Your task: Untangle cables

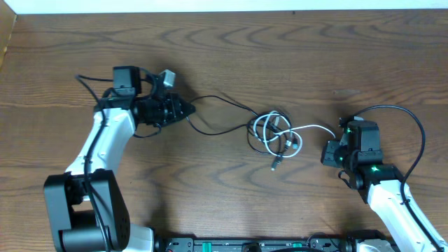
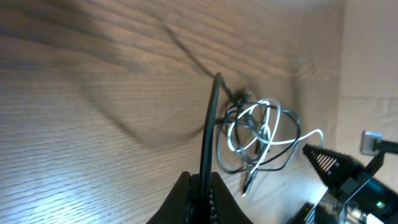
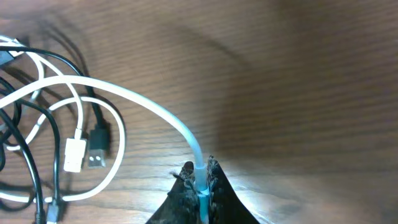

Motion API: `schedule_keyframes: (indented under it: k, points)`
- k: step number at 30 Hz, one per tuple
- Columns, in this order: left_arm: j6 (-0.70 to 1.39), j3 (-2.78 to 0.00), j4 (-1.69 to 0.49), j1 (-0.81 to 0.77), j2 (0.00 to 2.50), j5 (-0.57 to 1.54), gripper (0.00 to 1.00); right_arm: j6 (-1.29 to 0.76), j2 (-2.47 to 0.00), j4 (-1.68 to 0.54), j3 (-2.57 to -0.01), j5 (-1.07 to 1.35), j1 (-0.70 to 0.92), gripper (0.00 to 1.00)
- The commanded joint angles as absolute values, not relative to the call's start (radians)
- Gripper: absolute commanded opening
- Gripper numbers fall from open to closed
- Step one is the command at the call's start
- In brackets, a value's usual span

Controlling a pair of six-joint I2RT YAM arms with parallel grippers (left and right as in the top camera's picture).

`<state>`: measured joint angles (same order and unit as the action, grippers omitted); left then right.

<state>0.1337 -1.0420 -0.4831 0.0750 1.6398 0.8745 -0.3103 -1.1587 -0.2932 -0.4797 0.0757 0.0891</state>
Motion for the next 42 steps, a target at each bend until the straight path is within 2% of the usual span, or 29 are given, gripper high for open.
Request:
schedule_keyframes:
  k: [1,3,4,5,10,17,21,23,28,35,42]
  points:
    - [0.143,-1.047,-0.490,0.072,1.609,0.941,0.07,-0.279,-1.161,-0.211,-0.475,0.353,0.085,0.19]
    - [0.143,-1.047,-0.489,0.052,1.609,0.922,0.08,-0.242,-1.161,-0.142,-0.475,0.504,0.086,0.16]
    - [0.143,-1.047,-0.489,0.041,1.609,0.916,0.08,-0.242,-1.161,-0.104,-0.475,0.570,0.086,0.26]
    - [0.143,-1.047,-0.490,0.018,1.609,0.914,0.07,-0.242,-1.161,-0.044,-0.475,0.669,0.088,0.50]
    - [0.143,-1.047,-0.489,-0.130,1.609,0.910,0.07,-0.241,-1.164,0.062,-0.475,0.698,0.122,0.61]
    - [0.143,-1.047,-0.490,-0.343,1.610,0.718,0.07,-0.258,-1.248,0.080,-0.475,0.620,0.186,0.60]
    - [0.144,-1.047,-0.495,-0.437,1.610,0.550,0.07,-0.292,-1.338,0.182,-0.475,0.619,0.256,0.61]
    - [0.144,-1.047,-0.506,-0.454,1.610,0.531,0.08,-0.293,-1.369,0.228,-0.475,0.615,0.276,0.59]
    - [0.144,-1.047,-0.554,-0.461,1.610,0.457,0.07,-0.466,-1.471,0.334,-0.475,0.479,0.317,0.58]
    - [0.218,-1.047,-0.621,-0.461,1.610,0.207,0.08,-0.696,-1.602,0.599,-0.475,0.465,0.376,0.59]
    - [0.242,-1.047,-0.625,-0.462,1.610,0.190,0.07,-0.846,-1.712,0.700,-0.475,0.319,0.439,0.60]
